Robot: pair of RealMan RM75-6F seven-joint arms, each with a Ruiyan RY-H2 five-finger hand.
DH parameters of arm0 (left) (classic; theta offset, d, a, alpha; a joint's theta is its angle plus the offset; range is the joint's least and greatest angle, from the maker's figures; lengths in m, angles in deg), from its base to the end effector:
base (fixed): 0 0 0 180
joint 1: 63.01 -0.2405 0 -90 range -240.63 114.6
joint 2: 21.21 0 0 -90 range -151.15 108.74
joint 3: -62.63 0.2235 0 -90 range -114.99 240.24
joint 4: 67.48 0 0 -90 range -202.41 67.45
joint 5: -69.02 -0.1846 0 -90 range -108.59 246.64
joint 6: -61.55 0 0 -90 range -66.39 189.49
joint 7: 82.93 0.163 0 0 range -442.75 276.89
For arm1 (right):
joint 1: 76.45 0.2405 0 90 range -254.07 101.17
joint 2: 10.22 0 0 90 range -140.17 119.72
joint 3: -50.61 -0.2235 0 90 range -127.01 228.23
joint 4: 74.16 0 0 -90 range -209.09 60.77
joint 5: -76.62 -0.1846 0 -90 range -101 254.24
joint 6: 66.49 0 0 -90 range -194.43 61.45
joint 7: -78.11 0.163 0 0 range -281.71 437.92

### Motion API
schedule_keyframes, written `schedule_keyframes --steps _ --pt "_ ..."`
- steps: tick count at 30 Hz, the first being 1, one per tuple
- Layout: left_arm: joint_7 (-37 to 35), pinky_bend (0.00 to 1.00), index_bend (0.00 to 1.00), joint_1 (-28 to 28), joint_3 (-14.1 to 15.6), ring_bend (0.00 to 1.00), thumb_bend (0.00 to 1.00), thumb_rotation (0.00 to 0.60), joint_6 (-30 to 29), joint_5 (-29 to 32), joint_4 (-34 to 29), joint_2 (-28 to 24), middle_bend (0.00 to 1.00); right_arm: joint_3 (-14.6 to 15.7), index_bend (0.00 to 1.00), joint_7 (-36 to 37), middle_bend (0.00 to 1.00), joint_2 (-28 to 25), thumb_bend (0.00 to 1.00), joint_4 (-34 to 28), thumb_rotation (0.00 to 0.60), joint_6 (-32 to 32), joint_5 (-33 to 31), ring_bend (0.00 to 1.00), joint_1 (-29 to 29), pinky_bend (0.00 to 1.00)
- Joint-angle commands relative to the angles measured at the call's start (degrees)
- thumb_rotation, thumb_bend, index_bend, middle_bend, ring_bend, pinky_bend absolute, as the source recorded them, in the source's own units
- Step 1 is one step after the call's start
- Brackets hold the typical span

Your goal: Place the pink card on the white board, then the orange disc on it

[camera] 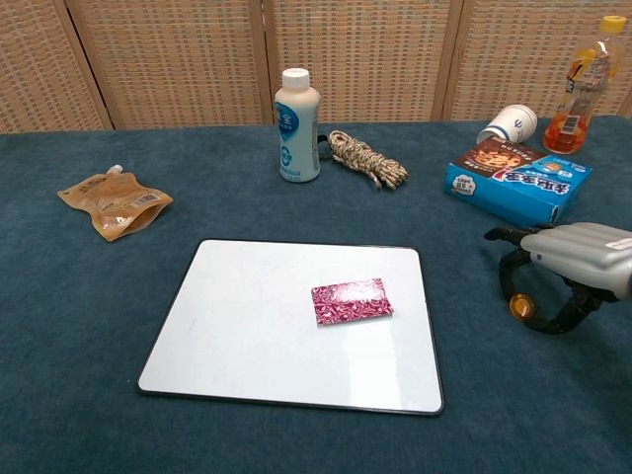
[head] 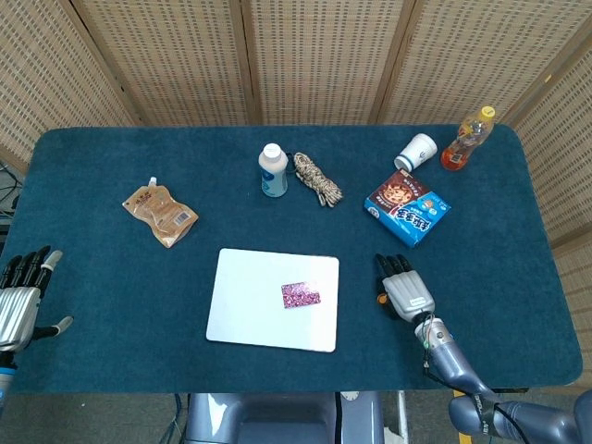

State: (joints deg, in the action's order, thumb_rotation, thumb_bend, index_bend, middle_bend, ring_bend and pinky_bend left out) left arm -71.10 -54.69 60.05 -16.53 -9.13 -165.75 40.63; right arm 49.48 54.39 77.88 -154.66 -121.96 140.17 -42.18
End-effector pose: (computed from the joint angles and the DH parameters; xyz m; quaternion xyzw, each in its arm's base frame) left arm -0.2715 0.2073 0.1583 -0.6231 -0.3945 -0.3044 0.6029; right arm -0.2076 -0.2932 -0.0094 0.7659 -0.3842 0.2473 0.4523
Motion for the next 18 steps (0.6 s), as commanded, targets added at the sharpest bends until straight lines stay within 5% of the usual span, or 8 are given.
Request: schedule_keyframes --steps 1,18 --pt "0.1 0.00 0.00 0.0 0.0 0.00 0.00 0.600 0.0 0.0 0.0 0.0 0.00 -0.1 0.43 0.2 0.00 0.0 0.34 0.2 0.600 0.2 0.1 0.00 -0.1 0.00" --pt "0.3 0.00 0.00 0.1 0.1 0.00 0.00 0.600 -0.1 0.1 -0.2 0.1 0.00 -0.5 0.52 1.4 0.00 0.7 0.39 1.1 0.600 0.0 2.2 0.00 -0.9 0.00"
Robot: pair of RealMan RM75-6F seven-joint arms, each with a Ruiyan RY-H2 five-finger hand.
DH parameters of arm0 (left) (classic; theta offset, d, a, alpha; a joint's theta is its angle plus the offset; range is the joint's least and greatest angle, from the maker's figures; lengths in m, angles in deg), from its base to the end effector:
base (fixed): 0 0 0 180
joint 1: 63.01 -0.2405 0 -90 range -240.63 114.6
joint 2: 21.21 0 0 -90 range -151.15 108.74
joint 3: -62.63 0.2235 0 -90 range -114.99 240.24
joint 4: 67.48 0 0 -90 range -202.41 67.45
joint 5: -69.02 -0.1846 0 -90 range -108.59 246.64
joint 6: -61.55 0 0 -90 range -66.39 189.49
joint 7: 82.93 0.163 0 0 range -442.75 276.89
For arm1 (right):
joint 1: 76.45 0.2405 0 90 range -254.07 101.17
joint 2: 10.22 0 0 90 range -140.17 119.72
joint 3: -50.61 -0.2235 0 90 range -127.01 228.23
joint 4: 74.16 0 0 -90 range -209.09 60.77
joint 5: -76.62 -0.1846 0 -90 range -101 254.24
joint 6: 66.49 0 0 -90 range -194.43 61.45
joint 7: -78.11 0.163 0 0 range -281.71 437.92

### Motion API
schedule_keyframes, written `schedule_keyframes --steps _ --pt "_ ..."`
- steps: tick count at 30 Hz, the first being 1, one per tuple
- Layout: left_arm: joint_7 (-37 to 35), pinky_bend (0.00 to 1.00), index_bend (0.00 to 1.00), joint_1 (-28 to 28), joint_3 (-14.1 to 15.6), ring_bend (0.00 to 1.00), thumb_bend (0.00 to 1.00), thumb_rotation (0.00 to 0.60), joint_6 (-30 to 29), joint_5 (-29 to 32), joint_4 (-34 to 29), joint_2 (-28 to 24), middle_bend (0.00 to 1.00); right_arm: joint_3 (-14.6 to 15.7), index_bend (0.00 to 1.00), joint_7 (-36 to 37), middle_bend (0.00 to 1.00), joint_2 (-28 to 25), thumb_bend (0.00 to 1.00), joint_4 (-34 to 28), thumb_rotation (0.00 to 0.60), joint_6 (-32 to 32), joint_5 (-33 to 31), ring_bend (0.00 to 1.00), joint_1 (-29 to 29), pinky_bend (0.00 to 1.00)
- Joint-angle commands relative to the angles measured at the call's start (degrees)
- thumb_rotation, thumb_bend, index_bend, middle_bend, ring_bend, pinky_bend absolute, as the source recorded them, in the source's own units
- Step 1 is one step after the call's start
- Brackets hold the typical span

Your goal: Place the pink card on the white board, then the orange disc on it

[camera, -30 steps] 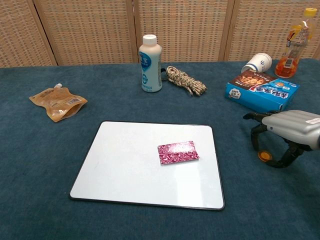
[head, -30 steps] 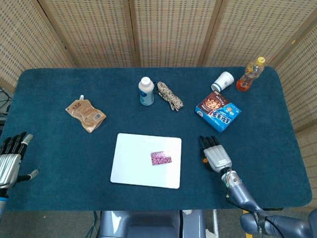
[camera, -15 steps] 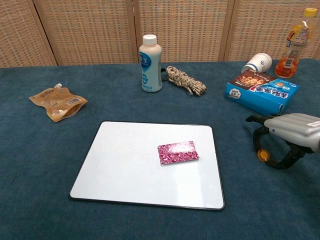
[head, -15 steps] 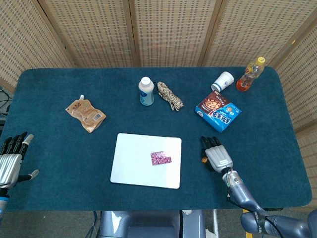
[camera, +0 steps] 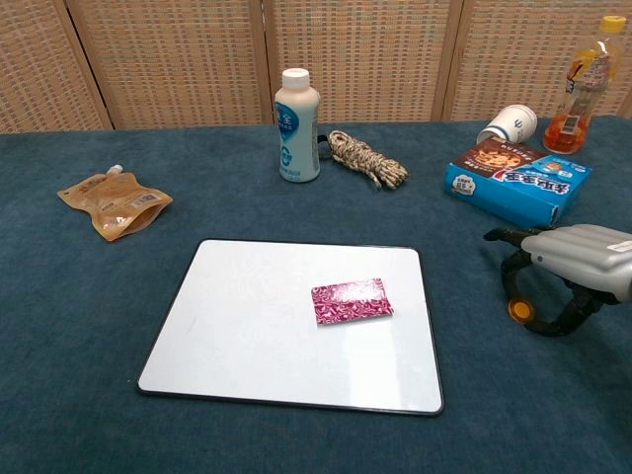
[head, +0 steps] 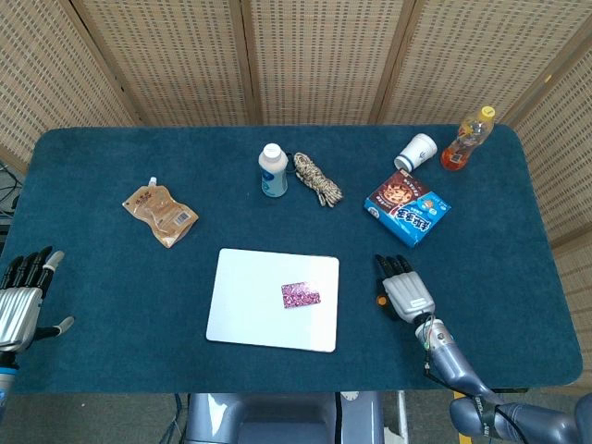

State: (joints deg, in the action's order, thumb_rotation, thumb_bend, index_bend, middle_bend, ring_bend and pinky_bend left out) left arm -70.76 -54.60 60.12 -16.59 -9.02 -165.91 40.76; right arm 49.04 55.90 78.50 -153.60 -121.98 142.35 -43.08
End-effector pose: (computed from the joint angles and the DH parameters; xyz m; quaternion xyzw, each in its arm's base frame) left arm -0.2709 0.2074 0.1574 -0.6235 -0.3943 -0.3040 0.6028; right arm -0.2078 -0.2921 -0.0108 0.7647 -0.3838 0.2564 0.4496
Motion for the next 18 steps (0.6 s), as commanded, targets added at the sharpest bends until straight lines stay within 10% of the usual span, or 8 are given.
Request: schedule_keyframes --steps 1,18 --pt "-0.1 0.00 0.00 0.0 0.0 0.00 0.00 0.600 0.0 0.0 0.0 0.0 0.00 -0.1 0.52 -0.1 0.00 0.1 0.39 0.0 0.600 0.0 0.0 0.00 -0.1 0.00" --pt "-0.5 0.00 0.00 0.1 0.0 0.00 0.00 0.600 0.1 0.1 -0.1 -0.3 0.00 -4.6 0.52 -4.6 0.00 -2.5 0.39 -8.6 0.600 -0.1 -2.4 0.00 2.6 0.00"
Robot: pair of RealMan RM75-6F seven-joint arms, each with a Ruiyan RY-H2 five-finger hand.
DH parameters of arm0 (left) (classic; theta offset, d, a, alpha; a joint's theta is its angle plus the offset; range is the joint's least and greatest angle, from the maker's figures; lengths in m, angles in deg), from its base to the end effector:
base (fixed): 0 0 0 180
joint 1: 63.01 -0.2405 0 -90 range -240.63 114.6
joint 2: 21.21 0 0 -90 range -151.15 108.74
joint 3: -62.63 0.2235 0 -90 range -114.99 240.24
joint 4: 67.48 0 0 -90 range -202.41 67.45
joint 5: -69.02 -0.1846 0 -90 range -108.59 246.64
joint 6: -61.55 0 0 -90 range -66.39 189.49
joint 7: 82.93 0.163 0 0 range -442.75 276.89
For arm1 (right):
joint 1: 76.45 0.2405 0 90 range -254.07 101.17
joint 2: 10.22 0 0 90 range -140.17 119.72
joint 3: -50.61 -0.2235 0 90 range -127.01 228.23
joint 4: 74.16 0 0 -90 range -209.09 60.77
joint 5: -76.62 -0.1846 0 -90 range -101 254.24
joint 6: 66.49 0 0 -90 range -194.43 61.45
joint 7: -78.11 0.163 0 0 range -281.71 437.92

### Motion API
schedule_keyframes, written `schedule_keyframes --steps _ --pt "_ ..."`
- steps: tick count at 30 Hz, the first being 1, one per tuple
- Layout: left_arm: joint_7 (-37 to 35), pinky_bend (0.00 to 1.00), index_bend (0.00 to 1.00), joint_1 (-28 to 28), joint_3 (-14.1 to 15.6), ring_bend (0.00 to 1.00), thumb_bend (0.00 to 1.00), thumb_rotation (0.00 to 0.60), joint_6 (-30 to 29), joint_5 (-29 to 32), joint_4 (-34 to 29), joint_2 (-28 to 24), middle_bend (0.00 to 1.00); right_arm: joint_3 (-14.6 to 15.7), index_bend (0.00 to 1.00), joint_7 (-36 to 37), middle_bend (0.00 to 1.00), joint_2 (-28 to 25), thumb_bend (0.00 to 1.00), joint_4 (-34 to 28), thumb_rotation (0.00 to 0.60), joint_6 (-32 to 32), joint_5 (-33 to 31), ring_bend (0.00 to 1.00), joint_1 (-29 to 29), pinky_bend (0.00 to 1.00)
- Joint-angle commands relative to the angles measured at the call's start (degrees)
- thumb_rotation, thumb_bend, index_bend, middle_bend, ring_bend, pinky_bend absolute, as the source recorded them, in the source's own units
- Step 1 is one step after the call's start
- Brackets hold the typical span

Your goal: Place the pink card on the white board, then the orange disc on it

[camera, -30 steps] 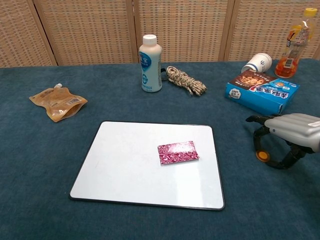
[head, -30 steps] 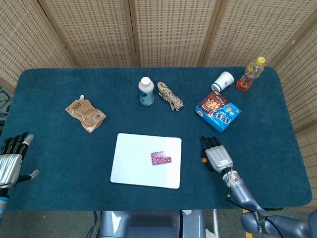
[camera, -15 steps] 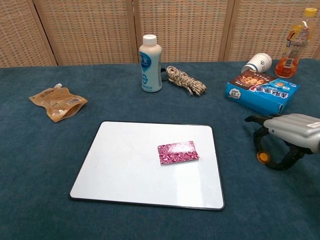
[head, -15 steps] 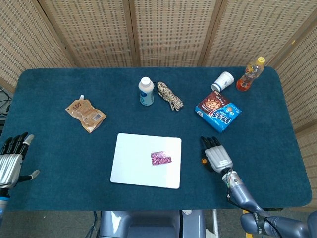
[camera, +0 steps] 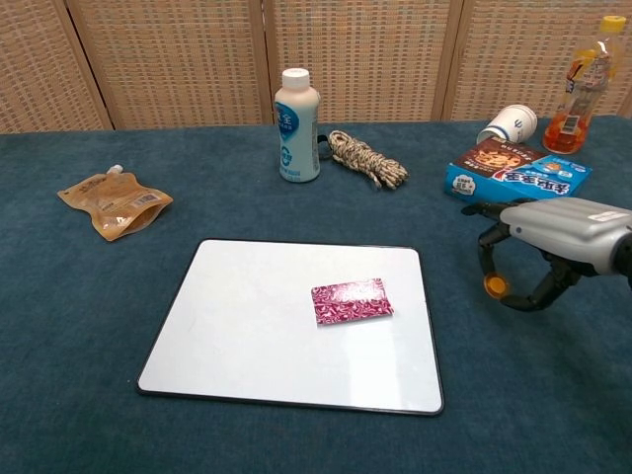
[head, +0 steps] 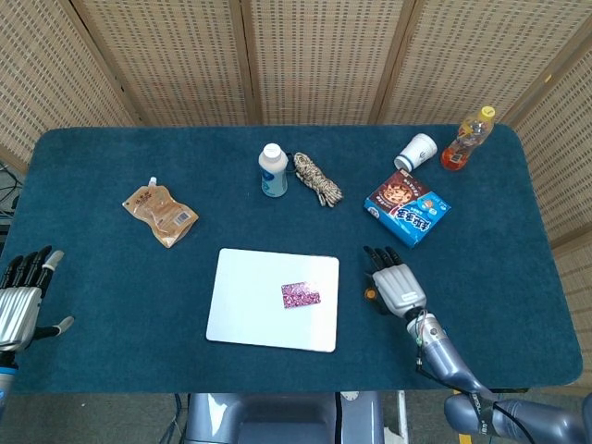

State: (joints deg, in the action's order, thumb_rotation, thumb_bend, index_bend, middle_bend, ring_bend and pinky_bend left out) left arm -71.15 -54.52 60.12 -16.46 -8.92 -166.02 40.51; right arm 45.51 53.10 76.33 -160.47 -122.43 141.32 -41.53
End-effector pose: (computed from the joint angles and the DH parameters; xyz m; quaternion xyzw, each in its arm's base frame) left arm -0.2709 0.2077 0.1582 -0.6227 -0.3962 -0.3049 0.6019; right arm -0.1740 -0.2992 -0.0007 0.7601 -0.3792 0.2930 0.4389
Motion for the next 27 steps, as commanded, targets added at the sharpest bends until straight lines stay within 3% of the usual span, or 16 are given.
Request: schedule_keyframes --steps 1,13,19,27 --pt "-0.1 0.00 0.00 0.0 0.0 0.00 0.00 0.600 0.0 0.0 0.0 -0.1 0.00 -1.4 0.52 -2.6 0.00 -0.2 0.39 -2.3 0.600 0.4 -2.0 0.00 1.4 0.00" --pt "-0.1 0.00 0.00 0.7 -0.6 0.00 0.00 0.600 1.4 1.9 0.5 0.0 0.00 -6.6 0.52 -16.1 0.00 6.9 0.39 -6.0 0.600 1.6 -15.3 0.00 10.6 0.00" --pt "-0.6 0.00 0.00 1.3 -1.0 0.00 0.00 0.600 2.9 3.4 1.0 -0.1 0.00 -6.7 0.52 -22.3 0.00 12.7 0.39 -3.2 0.600 0.5 -21.6 0.00 15.0 0.00" --pt "-1.5 0.00 0.00 1.4 -1.2 0.00 0.00 0.600 3.4 4.2 1.2 -0.4 0.00 -7.2 0.52 -24.2 0.00 17.2 0.39 1.0 0.600 0.0 -25.8 0.00 18.3 0.00"
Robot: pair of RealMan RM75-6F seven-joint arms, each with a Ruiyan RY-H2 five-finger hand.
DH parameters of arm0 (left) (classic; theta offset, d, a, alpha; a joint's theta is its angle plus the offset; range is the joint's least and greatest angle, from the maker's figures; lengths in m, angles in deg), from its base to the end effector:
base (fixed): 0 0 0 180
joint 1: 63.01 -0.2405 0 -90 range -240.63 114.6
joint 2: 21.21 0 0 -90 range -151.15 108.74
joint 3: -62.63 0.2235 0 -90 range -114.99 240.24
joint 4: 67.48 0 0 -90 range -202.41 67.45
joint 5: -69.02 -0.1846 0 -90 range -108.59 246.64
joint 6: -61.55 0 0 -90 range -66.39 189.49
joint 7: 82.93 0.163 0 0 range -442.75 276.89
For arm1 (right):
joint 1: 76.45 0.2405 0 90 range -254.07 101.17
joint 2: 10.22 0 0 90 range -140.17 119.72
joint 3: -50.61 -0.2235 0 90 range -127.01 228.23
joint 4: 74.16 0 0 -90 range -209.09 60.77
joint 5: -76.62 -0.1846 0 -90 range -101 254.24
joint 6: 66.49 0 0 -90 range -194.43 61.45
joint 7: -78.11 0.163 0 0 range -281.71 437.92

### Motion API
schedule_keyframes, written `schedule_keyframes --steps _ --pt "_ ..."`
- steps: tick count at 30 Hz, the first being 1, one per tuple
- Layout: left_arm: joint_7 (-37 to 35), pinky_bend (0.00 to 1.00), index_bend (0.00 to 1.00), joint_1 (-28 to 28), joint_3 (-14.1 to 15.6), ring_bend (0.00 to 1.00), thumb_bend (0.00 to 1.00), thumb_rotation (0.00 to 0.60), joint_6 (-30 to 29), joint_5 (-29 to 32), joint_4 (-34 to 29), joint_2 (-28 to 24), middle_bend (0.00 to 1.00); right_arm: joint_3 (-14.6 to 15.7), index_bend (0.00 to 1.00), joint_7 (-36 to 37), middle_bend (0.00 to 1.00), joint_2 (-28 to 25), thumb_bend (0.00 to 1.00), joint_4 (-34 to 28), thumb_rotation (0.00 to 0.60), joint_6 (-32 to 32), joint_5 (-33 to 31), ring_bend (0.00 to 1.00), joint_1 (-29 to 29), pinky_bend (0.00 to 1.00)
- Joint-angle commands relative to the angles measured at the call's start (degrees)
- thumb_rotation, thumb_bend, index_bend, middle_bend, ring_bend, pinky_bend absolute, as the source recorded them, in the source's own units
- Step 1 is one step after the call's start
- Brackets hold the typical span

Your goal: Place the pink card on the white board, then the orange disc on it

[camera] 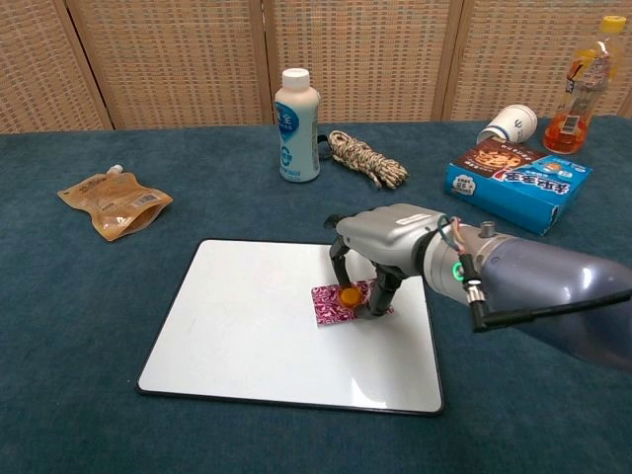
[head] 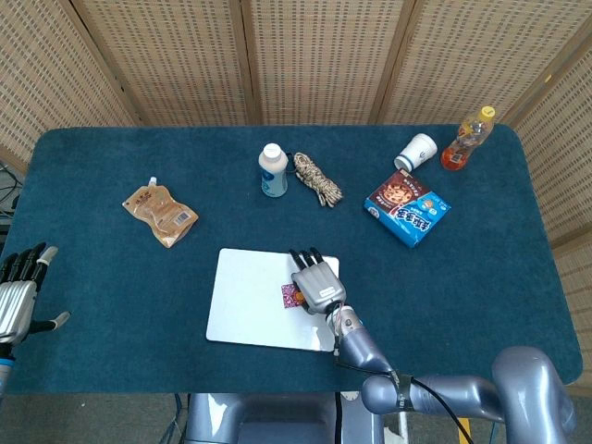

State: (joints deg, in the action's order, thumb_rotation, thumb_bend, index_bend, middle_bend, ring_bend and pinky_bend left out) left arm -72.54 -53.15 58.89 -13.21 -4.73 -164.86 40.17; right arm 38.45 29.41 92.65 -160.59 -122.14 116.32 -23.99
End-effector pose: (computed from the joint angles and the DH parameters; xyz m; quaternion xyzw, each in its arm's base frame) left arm -0.2816 0.2172 0.1606 -0.6099 -0.4182 -0.2919 0.6066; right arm -0.0594 -0.3084 -0.0754 0.7986 -0.3636 0.2749 0.3931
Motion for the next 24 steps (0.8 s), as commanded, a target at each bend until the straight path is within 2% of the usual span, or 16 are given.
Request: schedule_keyframes --steps 1,3,6,9,17,22,24 --pt "-0.2 0.00 0.00 0.1 0.0 0.00 0.00 0.600 0.2 0.1 0.0 -0.1 0.00 -0.2 0.52 -0.6 0.00 1.1 0.39 1.4 0.600 -0.3 -1.0 0.00 0.9 0.00" --pt "-0.2 0.00 0.00 0.2 0.0 0.00 0.00 0.600 0.4 0.3 0.1 -0.1 0.00 -0.3 0.50 -0.6 0.00 1.3 0.37 1.7 0.600 -0.4 -1.4 0.00 1.1 0.00" --pt "-0.2 0.00 0.00 0.3 0.0 0.00 0.00 0.600 0.6 0.4 0.2 0.0 0.00 -0.2 0.41 -0.7 0.00 1.0 0.28 1.8 0.600 -0.4 -1.8 0.00 1.5 0.00" --pt "-0.2 0.00 0.00 0.3 0.0 0.00 0.00 0.600 0.7 0.4 0.3 0.0 0.00 -0.1 0.36 -0.4 0.00 0.2 0.23 1.2 0.600 -0.2 -2.0 0.00 1.8 0.00" --pt "0.0 0.00 0.00 0.4 0.1 0.00 0.00 0.600 0.5 0.2 0.1 0.0 0.00 -0.3 0.35 0.7 0.00 -3.4 0.21 -4.5 0.600 -1.9 -2.1 0.00 1.7 0.00" --pt "-0.7 0.00 0.00 0.3 0.3 0.00 0.00 0.600 0.3 -0.4 0.1 -0.1 0.00 -0.1 0.35 2.1 0.00 -9.1 0.21 -11.6 0.600 -4.7 2.0 0.00 0.2 0.00" --pt "-1.1 0.00 0.00 0.2 0.4 0.00 0.00 0.600 0.0 -0.9 0.2 -0.2 0.00 0.8 0.34 4.2 0.00 -13.1 0.21 -14.9 0.600 -6.1 6.0 0.00 -1.7 0.00"
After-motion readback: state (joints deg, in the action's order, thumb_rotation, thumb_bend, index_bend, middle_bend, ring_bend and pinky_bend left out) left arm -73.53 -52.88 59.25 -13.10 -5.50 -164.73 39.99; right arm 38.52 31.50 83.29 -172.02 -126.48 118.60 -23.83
